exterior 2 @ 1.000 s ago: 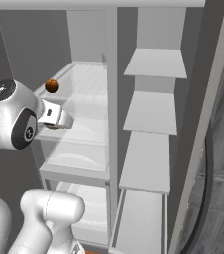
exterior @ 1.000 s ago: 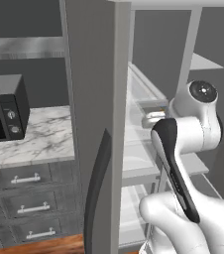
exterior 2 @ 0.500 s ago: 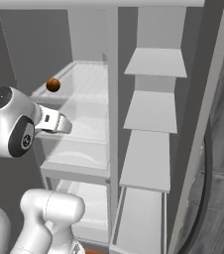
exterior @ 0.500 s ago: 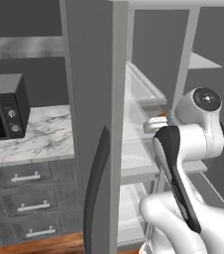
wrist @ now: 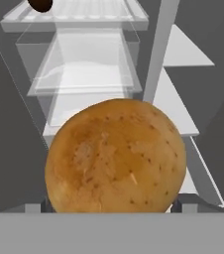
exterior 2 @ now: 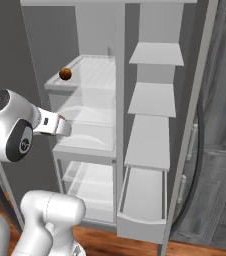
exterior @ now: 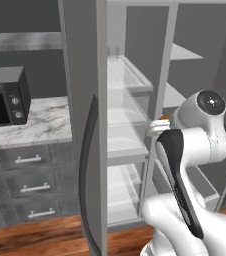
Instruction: Take the potato and orange from the fridge shelf and place them in the freezer drawer to begin freezing them.
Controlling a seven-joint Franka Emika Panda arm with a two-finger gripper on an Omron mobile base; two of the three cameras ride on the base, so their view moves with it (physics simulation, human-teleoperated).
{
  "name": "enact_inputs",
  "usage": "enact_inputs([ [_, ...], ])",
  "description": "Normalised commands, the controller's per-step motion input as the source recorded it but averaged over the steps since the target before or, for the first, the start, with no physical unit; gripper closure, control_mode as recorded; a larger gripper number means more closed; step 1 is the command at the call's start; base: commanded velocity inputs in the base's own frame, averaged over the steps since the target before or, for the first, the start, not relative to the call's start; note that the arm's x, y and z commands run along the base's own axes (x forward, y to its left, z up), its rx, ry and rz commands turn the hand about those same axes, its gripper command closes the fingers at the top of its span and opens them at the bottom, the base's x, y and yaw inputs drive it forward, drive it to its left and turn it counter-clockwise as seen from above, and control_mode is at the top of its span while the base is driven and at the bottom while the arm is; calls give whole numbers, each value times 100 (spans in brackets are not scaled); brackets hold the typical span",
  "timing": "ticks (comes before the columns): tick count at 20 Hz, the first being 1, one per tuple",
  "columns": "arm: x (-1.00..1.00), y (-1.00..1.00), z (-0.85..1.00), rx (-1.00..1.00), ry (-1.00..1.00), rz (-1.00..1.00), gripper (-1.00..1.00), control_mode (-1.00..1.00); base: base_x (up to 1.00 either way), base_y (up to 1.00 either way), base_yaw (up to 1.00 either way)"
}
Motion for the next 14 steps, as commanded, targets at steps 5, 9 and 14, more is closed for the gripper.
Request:
enact_inputs([
  [5, 0, 0, 0, 0, 0, 0, 100, 100, -29, -8, -21],
  [9, -3, -15, -1, 1, 10, -17, 100, -100, -3, -3, -6],
  [14, 0, -60, -26, 11, 28, -19, 100, -100, 0, 0, 0],
])
